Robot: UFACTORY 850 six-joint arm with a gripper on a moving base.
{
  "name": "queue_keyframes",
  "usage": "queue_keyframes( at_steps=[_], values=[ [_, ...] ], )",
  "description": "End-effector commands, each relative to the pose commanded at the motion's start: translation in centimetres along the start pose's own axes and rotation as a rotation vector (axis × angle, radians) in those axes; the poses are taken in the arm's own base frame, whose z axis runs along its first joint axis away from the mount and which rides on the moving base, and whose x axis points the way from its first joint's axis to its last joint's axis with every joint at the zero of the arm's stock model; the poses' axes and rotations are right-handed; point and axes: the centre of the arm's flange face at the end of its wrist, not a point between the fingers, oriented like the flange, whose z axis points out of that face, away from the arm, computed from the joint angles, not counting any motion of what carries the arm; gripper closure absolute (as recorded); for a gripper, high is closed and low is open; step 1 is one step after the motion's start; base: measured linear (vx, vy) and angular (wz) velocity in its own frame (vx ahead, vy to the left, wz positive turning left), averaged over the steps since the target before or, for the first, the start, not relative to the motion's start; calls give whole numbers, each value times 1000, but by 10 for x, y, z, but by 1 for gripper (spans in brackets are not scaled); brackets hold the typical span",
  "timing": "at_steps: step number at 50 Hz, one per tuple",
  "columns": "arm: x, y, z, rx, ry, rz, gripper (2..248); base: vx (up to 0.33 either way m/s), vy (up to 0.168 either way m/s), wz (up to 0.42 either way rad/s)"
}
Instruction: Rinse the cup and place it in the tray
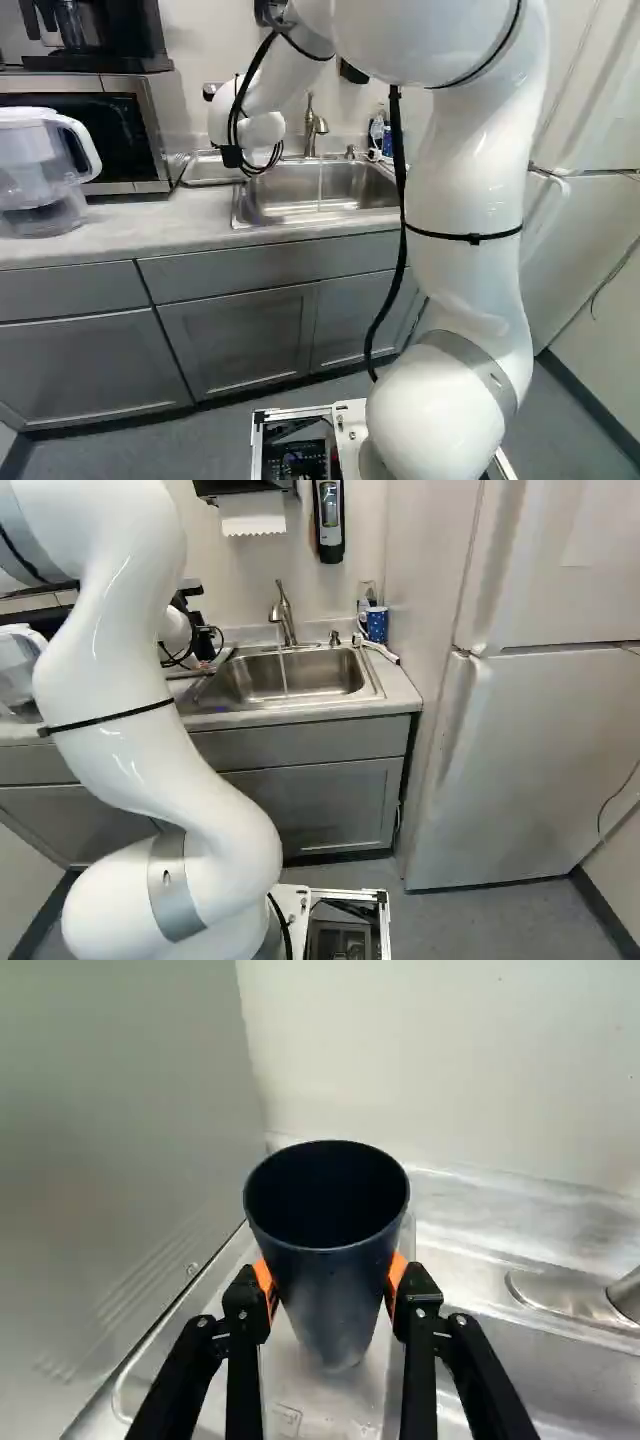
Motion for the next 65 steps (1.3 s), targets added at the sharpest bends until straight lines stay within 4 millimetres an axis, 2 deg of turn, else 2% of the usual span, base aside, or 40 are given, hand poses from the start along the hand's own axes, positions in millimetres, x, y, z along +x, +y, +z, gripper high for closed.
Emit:
queue_keyframes(
  at_steps=[11, 17, 18, 22, 23, 28, 29, 33, 34, 55, 65],
  values=[
    [-11, 0, 6, 0, -21, -1, 127, 0, 0, 0],
    [-11, 0, 6, 0, -21, -1, 127, 0, 0, 0],
    [-11, 0, 6, 0, -21, -1, 109, 0, 0, 0],
    [-11, 0, 6, 0, -21, -1, 109, 0, 0, 0],
    [-11, 0, 6, 0, -21, -1, 76, 0, 0, 0],
    [-11, 0, 6, 0, -21, -1, 76, 0, 0, 0],
    [-11, 0, 6, 0, -21, -1, 41, 0, 0, 0],
    [-11, 0, 6, 0, -21, -1, 41, 0, 0, 0],
    [-11, 0, 6, 0, -21, -1, 6, 0, 0, 0],
    [-11, 0, 6, 0, -21, -1, 3, 0, 0, 0],
    [-4, 0, 2, 0, -7, 0, 3, 0, 0, 0]
  ],
)
